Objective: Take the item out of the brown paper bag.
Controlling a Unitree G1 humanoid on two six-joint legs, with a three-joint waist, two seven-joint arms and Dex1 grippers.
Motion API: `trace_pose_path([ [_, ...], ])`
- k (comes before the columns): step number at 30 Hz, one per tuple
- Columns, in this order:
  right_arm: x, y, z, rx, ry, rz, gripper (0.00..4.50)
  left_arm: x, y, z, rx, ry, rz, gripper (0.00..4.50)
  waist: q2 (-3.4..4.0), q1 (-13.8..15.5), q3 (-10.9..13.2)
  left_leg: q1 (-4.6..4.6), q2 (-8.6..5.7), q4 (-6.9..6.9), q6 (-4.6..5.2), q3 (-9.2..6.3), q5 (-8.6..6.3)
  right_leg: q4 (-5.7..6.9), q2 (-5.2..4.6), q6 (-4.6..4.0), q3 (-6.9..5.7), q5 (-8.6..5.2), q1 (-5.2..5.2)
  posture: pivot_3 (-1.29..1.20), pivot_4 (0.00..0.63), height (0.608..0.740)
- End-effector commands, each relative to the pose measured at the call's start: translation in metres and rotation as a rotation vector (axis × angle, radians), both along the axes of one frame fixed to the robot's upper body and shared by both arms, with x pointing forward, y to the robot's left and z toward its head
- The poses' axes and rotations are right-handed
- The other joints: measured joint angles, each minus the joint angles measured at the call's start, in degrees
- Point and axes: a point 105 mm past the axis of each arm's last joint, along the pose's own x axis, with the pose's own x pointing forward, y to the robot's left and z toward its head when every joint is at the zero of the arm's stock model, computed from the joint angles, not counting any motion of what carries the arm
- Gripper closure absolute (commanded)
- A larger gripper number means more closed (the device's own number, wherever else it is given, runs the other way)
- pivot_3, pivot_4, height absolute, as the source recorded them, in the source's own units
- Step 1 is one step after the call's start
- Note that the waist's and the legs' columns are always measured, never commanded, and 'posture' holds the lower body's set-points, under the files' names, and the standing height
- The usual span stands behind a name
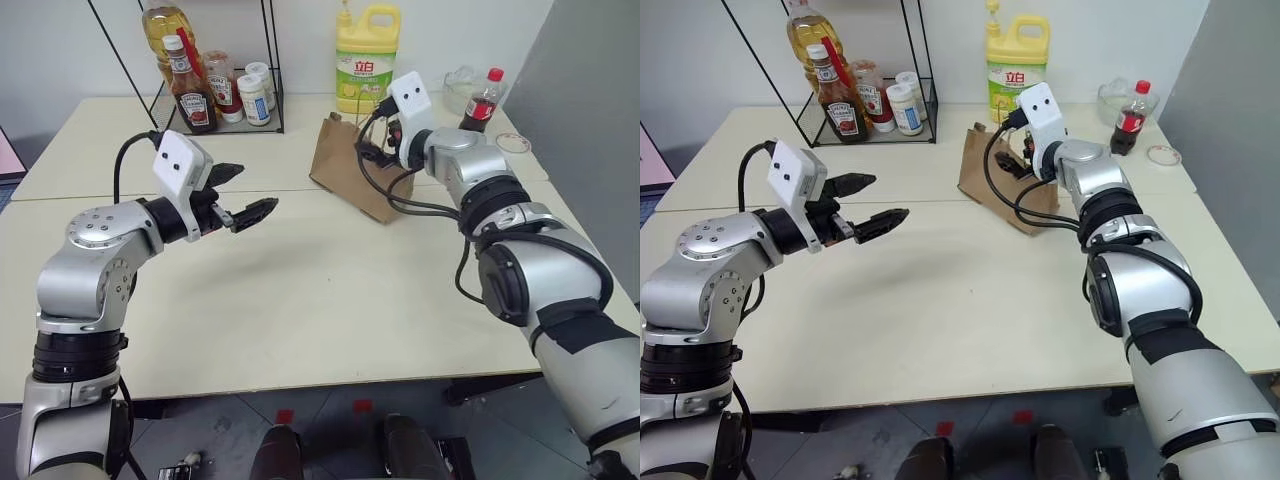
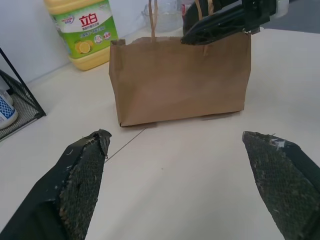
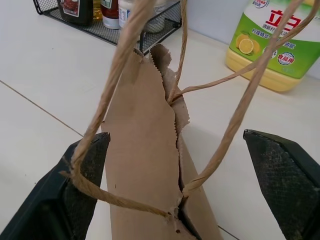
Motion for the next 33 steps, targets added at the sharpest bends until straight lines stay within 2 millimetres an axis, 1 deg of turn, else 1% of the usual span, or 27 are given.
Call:
trace_pose_path([
  [1, -0.001, 0.009, 0.030, 0.089, -0.058, -0.007, 0.02, -0.003, 0.001, 0.018, -0.004, -0.079, 0.003, 0.00, 0.00, 0.00, 0.00, 0.00, 0.00, 0.00, 0.00, 0.00, 0.00, 0.00, 0.00, 0.00, 0.00, 0.00, 0.00, 0.00, 0.150, 0.740],
  [4, 0.000, 0.011, 0.036, 0.131, -0.065, -0.029, 0.02, -0.002, 0.001, 0.020, -0.005, -0.086, 0.006, 0.00, 0.00, -0.01, 0.00, 0.00, 0.00, 0.00, 0.00, 0.00, 0.00, 0.00, 0.00, 0.00, 0.00, 0.00, 0.00, 0.00, 0.150, 0.740],
  [7, 0.000, 0.014, 0.043, 0.224, -0.050, -0.044, 0.02, -0.003, 0.000, 0.021, -0.005, -0.090, 0.009, 0.00, 0.00, -0.01, 0.00, 0.00, 0.00, 0.00, 0.00, 0.00, 0.00, 0.01, 0.00, 0.00, 0.00, 0.00, -0.01, 0.00, 0.150, 0.740],
  [10, 0.001, 0.013, 0.049, 0.300, -0.042, -0.076, 0.02, -0.003, 0.002, 0.022, -0.003, -0.097, 0.018, 0.00, 0.00, 0.00, 0.00, -0.01, 0.00, 0.00, 0.00, 0.00, 0.00, 0.01, 0.00, 0.00, 0.00, 0.00, -0.01, 0.00, 0.150, 0.740],
  [12, 0.002, 0.011, 0.049, 0.314, -0.039, -0.093, 0.02, -0.004, 0.003, 0.023, -0.005, -0.102, 0.026, 0.00, 0.00, 0.00, 0.00, -0.02, 0.00, 0.00, 0.00, 0.00, 0.00, 0.01, 0.00, 0.00, 0.00, 0.00, -0.01, 0.00, 0.150, 0.740],
  [15, 0.001, 0.018, 0.045, 0.333, -0.025, -0.076, 0.02, -0.007, 0.005, 0.022, -0.007, -0.099, 0.032, 0.00, 0.00, -0.07, 0.00, -0.02, 0.00, 0.00, 0.00, 0.00, 0.00, 0.01, 0.00, 0.00, 0.00, 0.00, -0.01, 0.00, 0.150, 0.740],
  [18, 0.001, 0.020, 0.040, 0.303, -0.033, -0.085, 0.02, -0.010, 0.004, 0.020, -0.008, -0.095, 0.037, 0.00, 0.00, -0.19, 0.00, -0.02, 0.00, 0.00, -0.01, 0.00, 0.01, 0.02, 0.00, 0.00, 0.00, 0.00, -0.02, 0.00, 0.150, 0.740],
  [20, 0.001, 0.022, 0.040, 0.293, -0.043, -0.075, 0.02, -0.012, 0.006, 0.021, -0.008, -0.095, 0.048, 0.00, 0.00, -0.16, 0.00, -0.02, 0.00, 0.00, -0.01, 0.00, 0.01, 0.03, 0.00, 0.00, 0.00, 0.00, -0.02, 0.00, 0.150, 0.740],
  [22, 0.000, 0.024, 0.041, 0.288, -0.054, -0.060, 0.38, -0.013, 0.008, 0.021, -0.007, -0.095, 0.059, 0.00, 0.00, -0.16, 0.00, -0.04, 0.00, 0.01, -0.01, 0.00, 0.01, 0.03, 0.00, 0.00, 0.00, 0.00, -0.02, 0.00, 0.150, 0.740],
  [24, -0.001, 0.025, 0.042, 0.279, -0.062, -0.046, 0.94, -0.014, 0.009, 0.021, -0.006, -0.093, 0.065, 0.00, 0.00, -0.17, 0.00, -0.04, 0.00, 0.02, -0.01, 0.00, 0.00, 0.03, 0.00, 0.00, 0.00, 0.00, -0.02, 0.00, 0.150, 0.740],
  [28, -0.001, 0.026, 0.043, 0.260, -0.076, -0.037, 2.41, -0.014, 0.009, 0.021, -0.007, -0.092, 0.068, 0.00, 0.00, -0.16, 0.00, -0.05, 0.00, 0.02, -0.01, 0.00, 0.01, 0.03, 0.00, 0.00, 0.00, 0.00, -0.02, 0.00, 0.150, 0.740],
  [31, -0.002, 0.026, 0.046, 0.186, -0.124, -0.022, 3.53, -0.012, 0.008, 0.020, -0.008, -0.091, 0.070, 0.00, 0.00, -0.19, 0.00, -0.05, 0.00, 0.02, -0.01, 0.00, 0.01, 0.03, 0.00, 0.00, 0.00, 0.00, -0.02, 0.00, 0.150, 0.740],
  [33, -0.002, 0.027, 0.048, 0.172, -0.135, -0.013, 4.29, -0.012, 0.007, 0.020, -0.010, -0.091, 0.070, 0.00, 0.00, -0.19, 0.00, -0.05, 0.00, 0.02, -0.02, 0.00, 0.01, 0.03, 0.00, 0.00, 0.00, 0.00, -0.02, 0.00, 0.150, 0.740],
])
